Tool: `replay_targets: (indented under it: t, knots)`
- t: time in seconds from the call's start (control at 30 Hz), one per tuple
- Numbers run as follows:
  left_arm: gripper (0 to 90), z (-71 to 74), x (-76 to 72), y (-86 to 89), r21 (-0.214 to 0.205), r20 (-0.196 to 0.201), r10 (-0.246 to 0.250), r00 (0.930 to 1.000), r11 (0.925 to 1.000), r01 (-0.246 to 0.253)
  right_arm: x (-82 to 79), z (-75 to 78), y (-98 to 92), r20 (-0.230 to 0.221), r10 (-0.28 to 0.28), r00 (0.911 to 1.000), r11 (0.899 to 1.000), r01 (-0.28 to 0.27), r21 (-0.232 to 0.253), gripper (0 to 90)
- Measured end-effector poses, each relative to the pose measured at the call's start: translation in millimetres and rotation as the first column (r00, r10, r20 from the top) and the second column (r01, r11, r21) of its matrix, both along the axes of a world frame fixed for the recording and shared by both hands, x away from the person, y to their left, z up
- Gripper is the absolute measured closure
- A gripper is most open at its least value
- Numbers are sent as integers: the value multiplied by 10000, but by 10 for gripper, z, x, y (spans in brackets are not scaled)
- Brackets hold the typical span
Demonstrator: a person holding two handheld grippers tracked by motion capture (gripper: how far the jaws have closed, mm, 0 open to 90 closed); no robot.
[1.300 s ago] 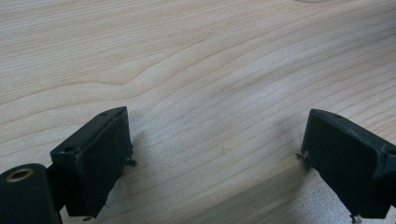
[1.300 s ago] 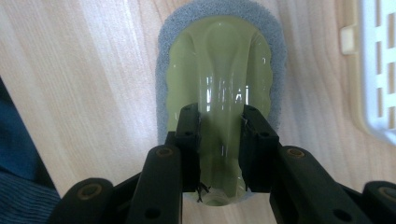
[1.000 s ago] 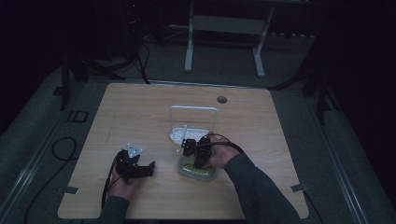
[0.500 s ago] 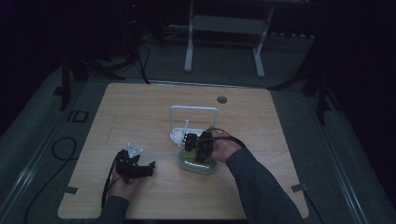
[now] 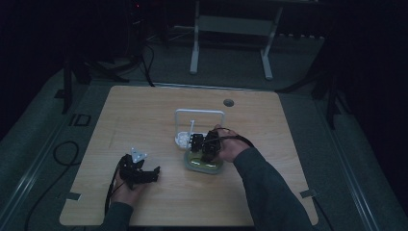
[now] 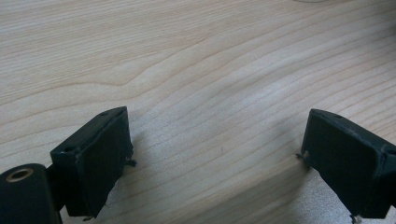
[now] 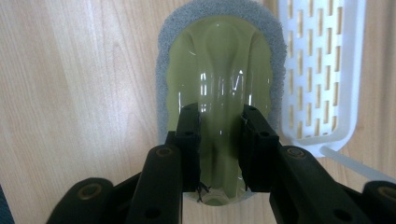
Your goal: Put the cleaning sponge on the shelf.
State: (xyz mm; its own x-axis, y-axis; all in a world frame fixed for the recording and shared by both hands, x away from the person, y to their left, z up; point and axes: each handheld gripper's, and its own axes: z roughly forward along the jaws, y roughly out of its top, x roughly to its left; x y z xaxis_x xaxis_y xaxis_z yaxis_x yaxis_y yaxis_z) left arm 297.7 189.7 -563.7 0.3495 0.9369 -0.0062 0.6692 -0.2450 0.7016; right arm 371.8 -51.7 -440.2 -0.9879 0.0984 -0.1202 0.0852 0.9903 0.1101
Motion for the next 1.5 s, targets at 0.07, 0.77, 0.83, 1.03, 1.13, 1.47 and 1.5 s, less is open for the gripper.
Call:
replay_targets:
  t: [0.07, 0.77, 0.83, 1.03, 1.13, 1.47, 1.5]
  knots:
    - [85, 0, 0, 0, 1, -1, 6, 10000, 10000, -6, 23, 14, -5, 33, 19, 10000, 10000, -19, 29, 719]
    - [85, -1, 4, -4, -21, 13, -18, 10000, 10000, 18, 153, 101, 95, 812, 308, 9962, 9995, -309, -1, 719]
    - [85, -1, 5, -5, -17, 12, -34, 10000, 10000, 34, 167, 103, 100, 963, 328, 9948, 9995, -329, -7, 719]
    - [85, -1, 9, -11, -31, 7, -53, 10000, 10000, 53, 171, 99, 140, 1515, 559, 9869, 9984, -536, -195, 719]
    - [85, -1, 9, -11, -32, 5, -56, 10000, 10000, 56, 177, 110, 162, 1614, 765, 9839, 9970, -742, -207, 719]
    - [85, 0, 9, -11, -32, 3, -58, 10000, 10000, 58, 217, 100, 233, 1999, 998, 9747, 9948, -937, -398, 719]
    - [85, -1, 9, -11, -31, 5, -57, 10000, 10000, 57, 225, 96, 233, 2037, 1018, 9737, 9946, -956, -400, 719]
